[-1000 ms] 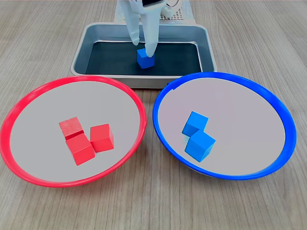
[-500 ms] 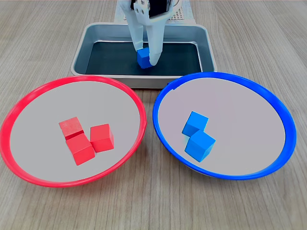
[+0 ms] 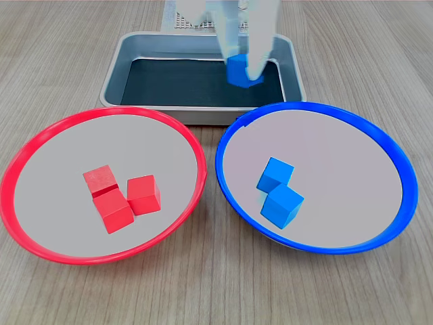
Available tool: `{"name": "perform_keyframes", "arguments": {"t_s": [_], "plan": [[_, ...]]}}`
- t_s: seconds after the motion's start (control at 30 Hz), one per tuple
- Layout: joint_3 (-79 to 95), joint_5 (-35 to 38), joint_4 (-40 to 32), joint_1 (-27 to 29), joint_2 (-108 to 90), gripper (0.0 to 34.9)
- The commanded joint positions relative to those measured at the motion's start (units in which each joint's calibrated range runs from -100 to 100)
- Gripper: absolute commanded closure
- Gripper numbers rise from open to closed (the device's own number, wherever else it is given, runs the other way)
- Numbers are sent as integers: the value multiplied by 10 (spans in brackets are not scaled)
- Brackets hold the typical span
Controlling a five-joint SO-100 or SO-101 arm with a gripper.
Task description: Resolve any anomalies and move all blocks to matching dishes
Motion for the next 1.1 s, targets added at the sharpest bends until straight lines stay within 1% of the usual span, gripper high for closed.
{"name": "perform_keyframes", "arguments": {"t_s": [0.0, 0.1, 0.2, 0.27, 0.33, 0.47, 0.5, 0.57, 0.6, 0.63, 0.67, 0.7, 0.77, 0.83, 0.87, 0.9, 0.97, 1.0, 1.03, 1.07], "plan": [[-79, -18, -69, -35, 30, 346], [-74, -16, -150, -55, 76, 346], [-73, -8, -208, -64, 124, 325], [-76, 0, -256, -67, 167, 250], [-81, 1, -260, -67, 174, 213], [-69, 1, -261, -67, 158, 203], [-45, 1, -264, -64, 135, 184], [-20, 3, -269, -62, 109, 191], [0, 4, -273, -59, 87, 205], [34, 4, -288, -54, 52, 238], [73, 0, -311, -48, 14, 315], [138, -8, -359, -37, -46, 347], [272, -35, -458, -10, -164, 349], [359, -63, -519, 9, -238, 349], [463, -85, -581, 27, -324, 349], [519, -90, -601, 36, -376, 349], [610, -108, -607, 54, -475, 349], [651, -118, -595, 63, -529, 349], [704, -129, -567, 75, -609, 349], [720, -138, -512, 85, -667, 349]]}}
